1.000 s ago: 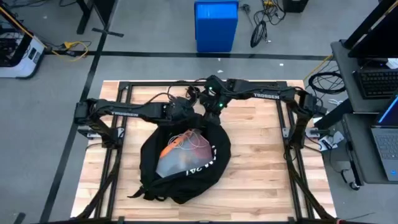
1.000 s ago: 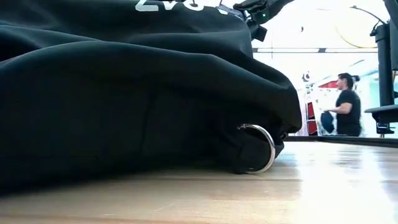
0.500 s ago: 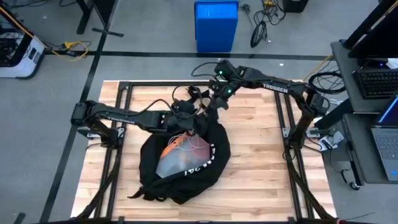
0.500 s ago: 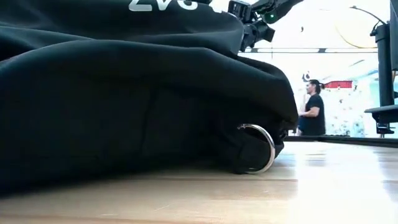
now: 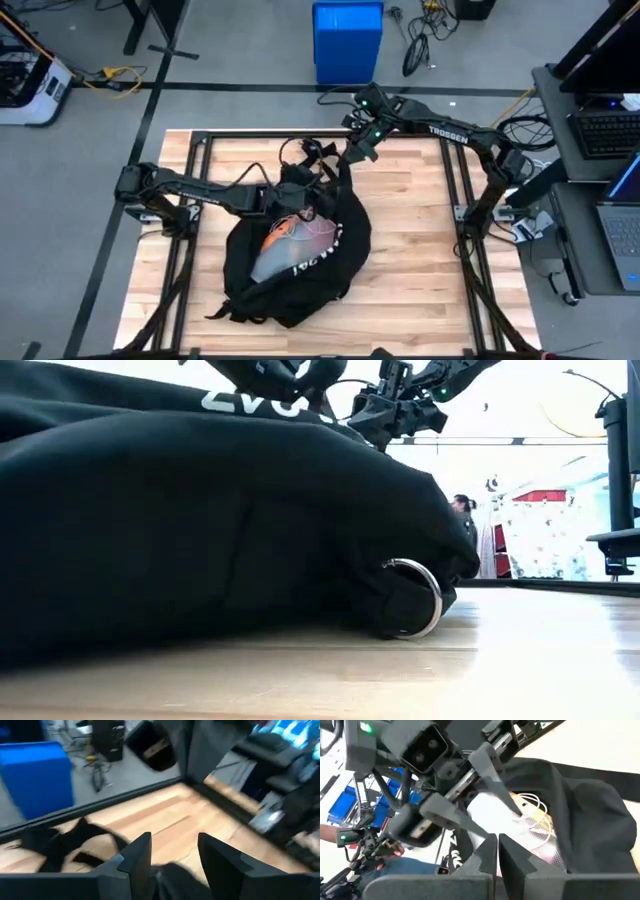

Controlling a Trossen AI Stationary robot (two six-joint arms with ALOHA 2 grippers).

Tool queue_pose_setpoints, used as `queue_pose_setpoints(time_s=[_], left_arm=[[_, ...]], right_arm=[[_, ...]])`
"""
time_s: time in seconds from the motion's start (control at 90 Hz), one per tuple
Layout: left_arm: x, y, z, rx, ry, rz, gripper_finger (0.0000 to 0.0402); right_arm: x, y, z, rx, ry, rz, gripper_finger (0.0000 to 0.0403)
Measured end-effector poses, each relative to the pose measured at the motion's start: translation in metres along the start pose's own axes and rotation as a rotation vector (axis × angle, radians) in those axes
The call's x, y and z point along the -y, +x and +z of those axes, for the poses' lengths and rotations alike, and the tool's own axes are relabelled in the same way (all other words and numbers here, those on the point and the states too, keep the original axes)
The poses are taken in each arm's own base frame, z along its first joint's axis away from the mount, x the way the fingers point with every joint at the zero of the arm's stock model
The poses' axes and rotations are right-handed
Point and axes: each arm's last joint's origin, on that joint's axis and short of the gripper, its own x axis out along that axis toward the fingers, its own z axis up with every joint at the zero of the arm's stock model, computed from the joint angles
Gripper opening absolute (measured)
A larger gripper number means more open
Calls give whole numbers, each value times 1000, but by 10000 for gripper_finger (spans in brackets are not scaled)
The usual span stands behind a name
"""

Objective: Unpack backpack
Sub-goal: Close the black backpack

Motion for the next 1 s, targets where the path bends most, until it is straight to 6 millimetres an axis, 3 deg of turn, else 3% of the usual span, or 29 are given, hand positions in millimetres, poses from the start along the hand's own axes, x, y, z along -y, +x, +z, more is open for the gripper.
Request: queue_pose_setpoints(time_s=[0.3,0.478,0.667,1.0], left_arm=[[-3,-1,-8,-74,34,-12,151],[-3,-7,-17,-177,-24,-27,151],[-6,-9,-23,-229,15,-3,151],[-5,-9,-24,-247,13,-23,151]], right_arm=[[2,0,-6,-33,-31,-49,2],[12,5,-25,-185,-69,-215,38],[21,19,-33,-267,-134,-192,77],[43,57,-41,-402,-327,-276,78]])
